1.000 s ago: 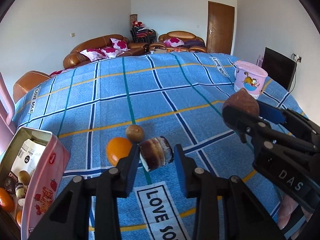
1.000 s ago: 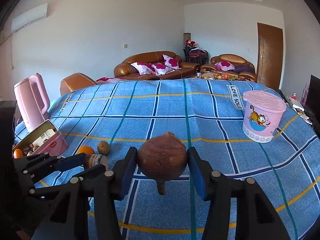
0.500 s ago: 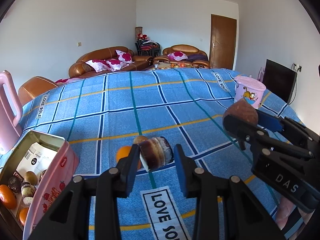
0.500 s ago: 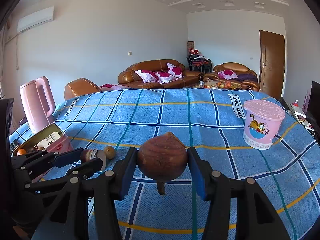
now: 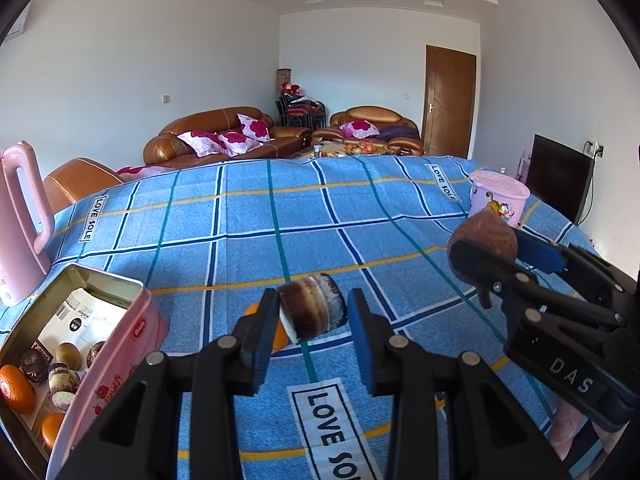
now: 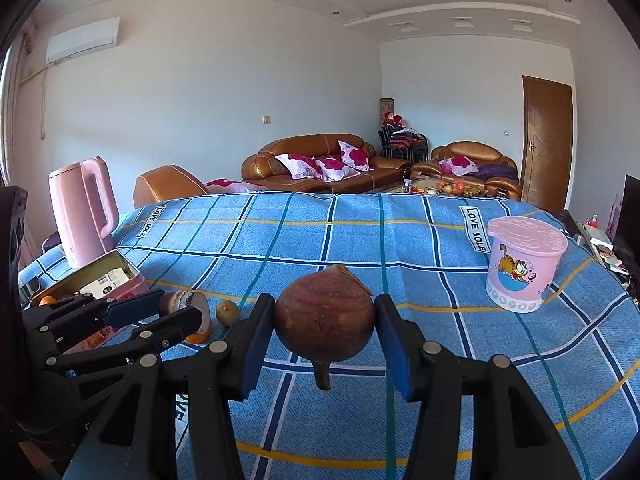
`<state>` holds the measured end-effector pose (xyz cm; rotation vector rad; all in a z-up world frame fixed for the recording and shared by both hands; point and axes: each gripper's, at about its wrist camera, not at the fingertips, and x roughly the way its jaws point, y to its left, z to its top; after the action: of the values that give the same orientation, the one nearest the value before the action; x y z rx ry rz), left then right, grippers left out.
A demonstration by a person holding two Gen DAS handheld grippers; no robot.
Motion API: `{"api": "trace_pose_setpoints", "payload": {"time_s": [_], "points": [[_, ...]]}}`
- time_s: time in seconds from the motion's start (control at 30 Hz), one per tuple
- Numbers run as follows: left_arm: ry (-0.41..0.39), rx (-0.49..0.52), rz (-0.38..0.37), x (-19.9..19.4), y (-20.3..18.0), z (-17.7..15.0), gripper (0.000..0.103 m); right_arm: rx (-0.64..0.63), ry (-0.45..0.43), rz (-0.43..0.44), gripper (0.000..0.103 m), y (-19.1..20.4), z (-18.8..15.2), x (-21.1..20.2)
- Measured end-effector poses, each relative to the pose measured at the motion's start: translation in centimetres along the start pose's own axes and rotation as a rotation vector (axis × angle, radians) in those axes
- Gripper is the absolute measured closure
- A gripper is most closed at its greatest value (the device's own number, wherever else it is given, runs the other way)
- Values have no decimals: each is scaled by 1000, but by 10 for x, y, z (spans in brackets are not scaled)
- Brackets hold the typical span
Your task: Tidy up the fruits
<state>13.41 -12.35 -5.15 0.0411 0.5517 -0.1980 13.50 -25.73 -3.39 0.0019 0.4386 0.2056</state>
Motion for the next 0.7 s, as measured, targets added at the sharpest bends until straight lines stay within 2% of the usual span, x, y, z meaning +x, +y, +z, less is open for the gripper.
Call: {"api": "trace_pose_setpoints", "payload": {"time_s": [0.7], "points": [[-101,15,26,-20,-3,-2,66,-28,-78,1,50,6,-3,-15]]}}
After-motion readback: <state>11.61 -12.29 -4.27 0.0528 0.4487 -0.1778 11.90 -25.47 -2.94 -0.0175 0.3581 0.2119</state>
